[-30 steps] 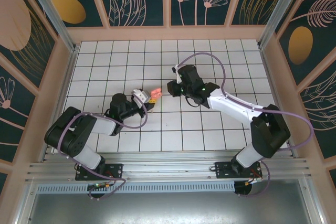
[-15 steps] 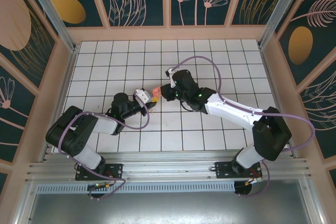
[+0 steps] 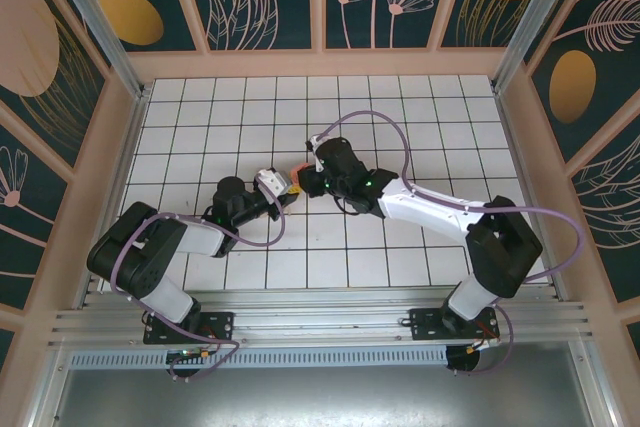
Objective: Insert wireless bluetooth earbuds into charging case
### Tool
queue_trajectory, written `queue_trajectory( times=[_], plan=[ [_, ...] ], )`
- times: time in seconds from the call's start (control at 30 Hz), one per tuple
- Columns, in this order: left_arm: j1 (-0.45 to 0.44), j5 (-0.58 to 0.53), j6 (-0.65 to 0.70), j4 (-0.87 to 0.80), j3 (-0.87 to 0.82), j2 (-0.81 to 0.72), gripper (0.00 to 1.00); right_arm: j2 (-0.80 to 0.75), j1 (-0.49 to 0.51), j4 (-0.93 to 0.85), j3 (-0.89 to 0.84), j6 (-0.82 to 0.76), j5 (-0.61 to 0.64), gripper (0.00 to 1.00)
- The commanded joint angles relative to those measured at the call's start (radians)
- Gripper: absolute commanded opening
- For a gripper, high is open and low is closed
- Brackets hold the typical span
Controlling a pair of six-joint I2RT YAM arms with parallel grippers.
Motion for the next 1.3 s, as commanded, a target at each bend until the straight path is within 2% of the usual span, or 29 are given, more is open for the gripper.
queue_trajectory(
  times=[0.0, 0.63, 1.03, 1.27],
  plan=[
    [-0.01, -0.004, 0.021, 0.019, 0.025, -0.003, 0.09, 0.016, 0.01, 0.029, 0.036, 0.02, 0.032, 0.23],
    [-0.013, -0.034, 0.03, -0.002, 0.049, -0.026, 0.09, 0.068, 0.049, -0.069, 0.089, 0.0, 0.079, 0.23],
    [-0.016, -0.025, 0.034, -0.012, 0.041, -0.033, 0.09, 0.002, -0.003, 0.032, 0.052, 0.097, -0.097, 0.38],
    [-0.016, -0.011, 0.02, 0.002, 0.03, -0.044, 0.1, -0.068, -0.024, 0.024, 0.033, 0.123, -0.097, 0.44]
  ],
)
